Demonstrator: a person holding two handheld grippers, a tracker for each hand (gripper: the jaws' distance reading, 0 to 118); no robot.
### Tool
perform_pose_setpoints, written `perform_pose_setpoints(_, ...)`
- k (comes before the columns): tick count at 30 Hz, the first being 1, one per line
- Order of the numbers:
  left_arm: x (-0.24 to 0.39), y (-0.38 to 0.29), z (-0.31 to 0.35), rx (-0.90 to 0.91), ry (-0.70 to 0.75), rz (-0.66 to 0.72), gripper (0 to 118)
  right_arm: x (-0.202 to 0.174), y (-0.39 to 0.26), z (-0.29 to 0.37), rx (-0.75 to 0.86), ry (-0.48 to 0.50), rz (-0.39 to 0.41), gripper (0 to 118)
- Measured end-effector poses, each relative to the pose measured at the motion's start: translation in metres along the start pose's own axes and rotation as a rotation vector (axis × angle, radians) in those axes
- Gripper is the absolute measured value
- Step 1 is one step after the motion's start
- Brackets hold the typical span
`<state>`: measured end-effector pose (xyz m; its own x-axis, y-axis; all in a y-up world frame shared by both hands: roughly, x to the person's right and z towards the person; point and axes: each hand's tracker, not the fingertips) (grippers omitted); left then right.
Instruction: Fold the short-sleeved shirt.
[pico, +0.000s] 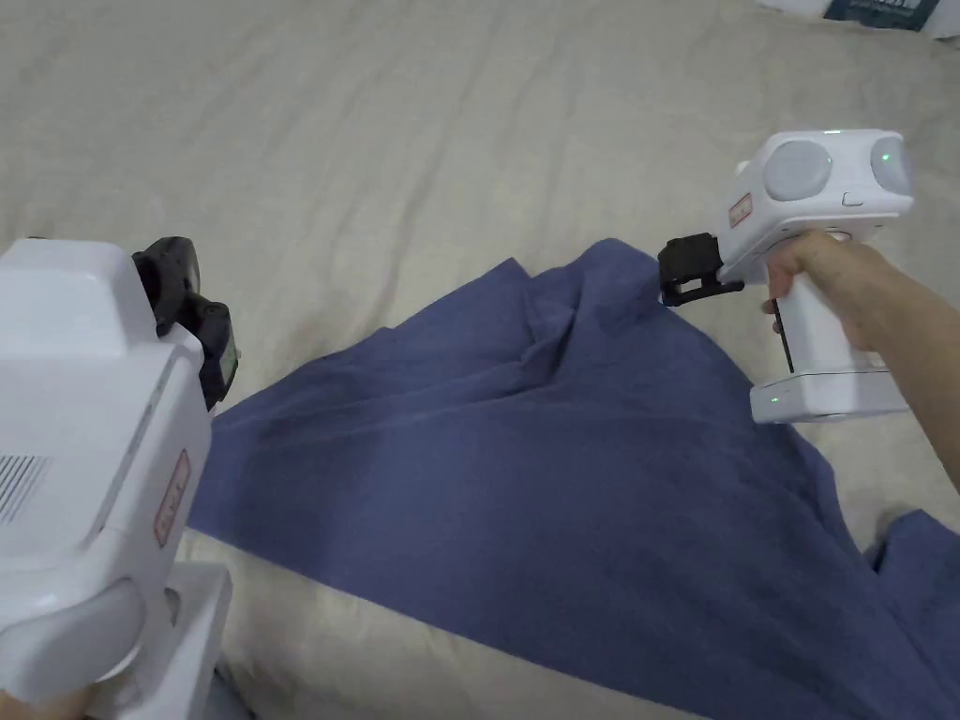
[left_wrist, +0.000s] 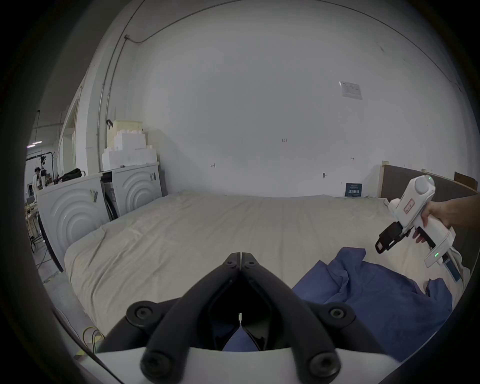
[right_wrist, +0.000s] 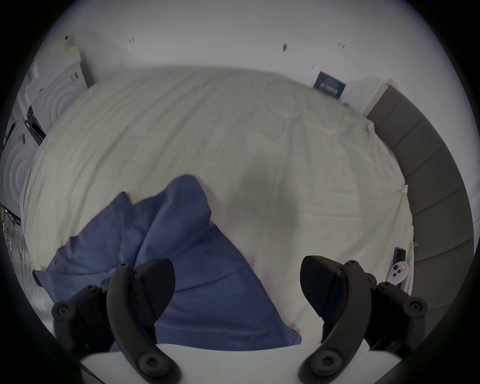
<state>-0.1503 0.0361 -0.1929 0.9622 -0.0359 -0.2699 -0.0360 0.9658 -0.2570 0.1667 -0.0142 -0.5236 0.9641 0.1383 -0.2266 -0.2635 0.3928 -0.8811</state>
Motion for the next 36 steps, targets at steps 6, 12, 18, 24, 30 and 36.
perform_pose_setpoints(6, -0.003, -0.012, -0.012, -0.054, 0.019, 0.018, 0, -0.002, 0.004, -0.047, -0.08, 0.026, 0.008, 101)
perform_pose_setpoints(12, -0.004, -0.023, -0.023, -0.097, 0.035, 0.028, 0, 0.004, 0.002, -0.073, -0.113, 0.0, -0.009, 88)
perform_pose_setpoints(18, -0.002, -0.03, -0.03, -0.13, 0.037, 0.038, 0, 0.008, 0.003, -0.072, -0.11, 0.087, -0.039, 43)
perform_pose_setpoints(24, -0.011, -0.027, -0.047, -0.275, 0.027, 0.124, 7, 0.004, 0.005, -0.062, -0.127, 0.08, -0.011, 2)
perform_pose_setpoints(30, -0.047, -0.009, -0.08, -0.458, 0.031, 0.268, 116, 0.009, 0.006, -0.027, -0.048, 0.091, -0.007, 2)
perform_pose_setpoints(36, -0.086, 0.005, -0.099, -0.619, 0.013, 0.154, 116, 0.01, 0.003, 0.004, -0.003, 0.103, -0.011, 2)
